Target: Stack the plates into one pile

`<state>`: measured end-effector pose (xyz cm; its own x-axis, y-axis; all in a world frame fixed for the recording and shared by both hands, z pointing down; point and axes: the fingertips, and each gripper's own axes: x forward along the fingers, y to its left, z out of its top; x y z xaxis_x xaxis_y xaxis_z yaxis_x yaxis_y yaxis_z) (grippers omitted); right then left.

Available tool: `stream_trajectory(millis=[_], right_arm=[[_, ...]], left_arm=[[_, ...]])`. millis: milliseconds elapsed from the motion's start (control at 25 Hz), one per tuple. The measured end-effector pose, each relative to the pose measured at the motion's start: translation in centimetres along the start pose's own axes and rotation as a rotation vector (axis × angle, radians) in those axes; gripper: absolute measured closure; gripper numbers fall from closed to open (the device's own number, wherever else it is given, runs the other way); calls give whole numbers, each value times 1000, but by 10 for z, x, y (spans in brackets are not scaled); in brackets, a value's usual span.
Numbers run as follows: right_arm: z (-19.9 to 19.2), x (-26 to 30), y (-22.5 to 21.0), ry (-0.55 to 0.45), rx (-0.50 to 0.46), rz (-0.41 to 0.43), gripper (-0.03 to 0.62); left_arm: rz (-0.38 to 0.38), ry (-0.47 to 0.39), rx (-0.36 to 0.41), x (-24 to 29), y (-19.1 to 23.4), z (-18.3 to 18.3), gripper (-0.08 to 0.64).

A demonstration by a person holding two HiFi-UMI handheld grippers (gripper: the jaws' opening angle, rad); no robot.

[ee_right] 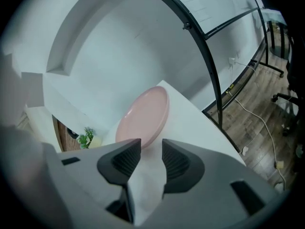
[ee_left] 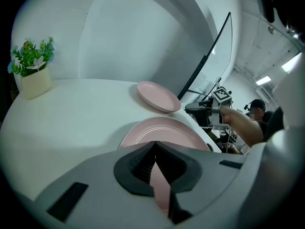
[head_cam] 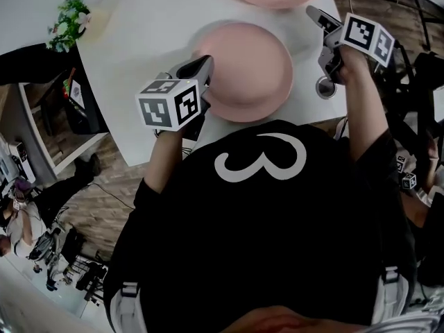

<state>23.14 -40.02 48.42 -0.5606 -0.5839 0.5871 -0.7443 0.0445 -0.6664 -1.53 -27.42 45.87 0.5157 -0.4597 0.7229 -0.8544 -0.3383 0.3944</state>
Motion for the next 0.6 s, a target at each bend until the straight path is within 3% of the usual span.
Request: stream_trajectory(millis=[200, 600], right_arm=[[11, 16, -7, -11, 82, 12, 454], [24, 33, -17, -20, 134, -7, 454]], left_arm=[[3, 8, -13, 3, 7, 0, 543], [15, -2, -11, 8, 3, 2, 543]])
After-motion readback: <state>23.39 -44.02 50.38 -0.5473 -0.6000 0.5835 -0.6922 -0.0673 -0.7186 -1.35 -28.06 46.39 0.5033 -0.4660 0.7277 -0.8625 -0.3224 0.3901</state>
